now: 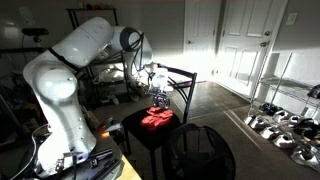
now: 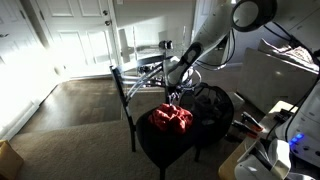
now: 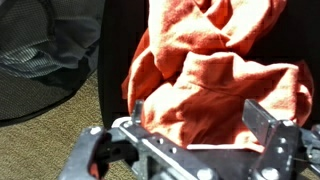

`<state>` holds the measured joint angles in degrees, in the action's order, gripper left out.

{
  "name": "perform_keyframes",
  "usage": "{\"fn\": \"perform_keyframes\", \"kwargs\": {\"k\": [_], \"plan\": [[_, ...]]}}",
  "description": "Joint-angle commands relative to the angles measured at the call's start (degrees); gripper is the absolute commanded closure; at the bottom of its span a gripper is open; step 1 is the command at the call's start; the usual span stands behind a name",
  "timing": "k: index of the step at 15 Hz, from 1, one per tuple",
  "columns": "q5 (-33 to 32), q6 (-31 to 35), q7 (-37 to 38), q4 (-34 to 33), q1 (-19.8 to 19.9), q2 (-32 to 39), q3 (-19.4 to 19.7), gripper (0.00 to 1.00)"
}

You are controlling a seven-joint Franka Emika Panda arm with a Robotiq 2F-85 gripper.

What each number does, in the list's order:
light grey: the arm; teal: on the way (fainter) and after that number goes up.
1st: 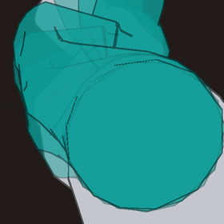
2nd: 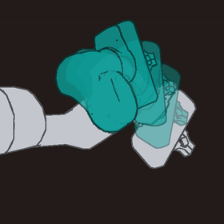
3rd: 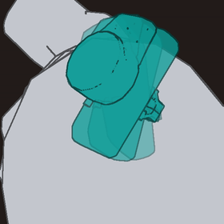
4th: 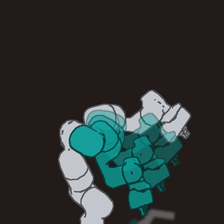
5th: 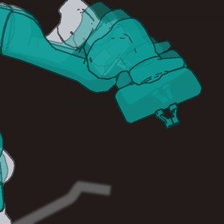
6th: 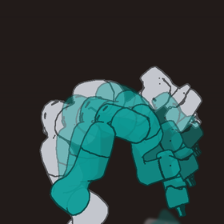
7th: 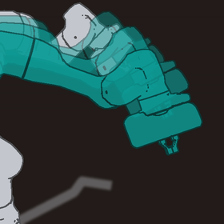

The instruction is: Put the cloth in the black object

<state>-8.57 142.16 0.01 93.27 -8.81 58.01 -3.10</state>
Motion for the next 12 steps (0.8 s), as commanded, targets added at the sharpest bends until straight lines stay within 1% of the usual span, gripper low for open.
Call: {"fn": "perform_keyframes", "kwargs": {"k": [1, 2, 4, 5, 9, 12], "plan": [[0.50, -0.18, -0.28, -0.51, -0.36, 0.37, 0.32, 0.00], [0.66, 1.11, 0.36, 0.72, -0.38, -0.78, 0.37, 0.00], [0.50, 2.07, 0.30, 0.59, -0.42, -0.83, 0.56, 0.00], [0.18, 3.82, 1.24, 2.15, -1.31, -0.69, 0.87, 0.00], [0.55, 5.24, 0.80, 3.05, -1.39, 0.70, 0.37, 0.00], [0.89, 7.79, -0.64, 3.66, -0.66, 2.81, -0.72, 0.00]]}}
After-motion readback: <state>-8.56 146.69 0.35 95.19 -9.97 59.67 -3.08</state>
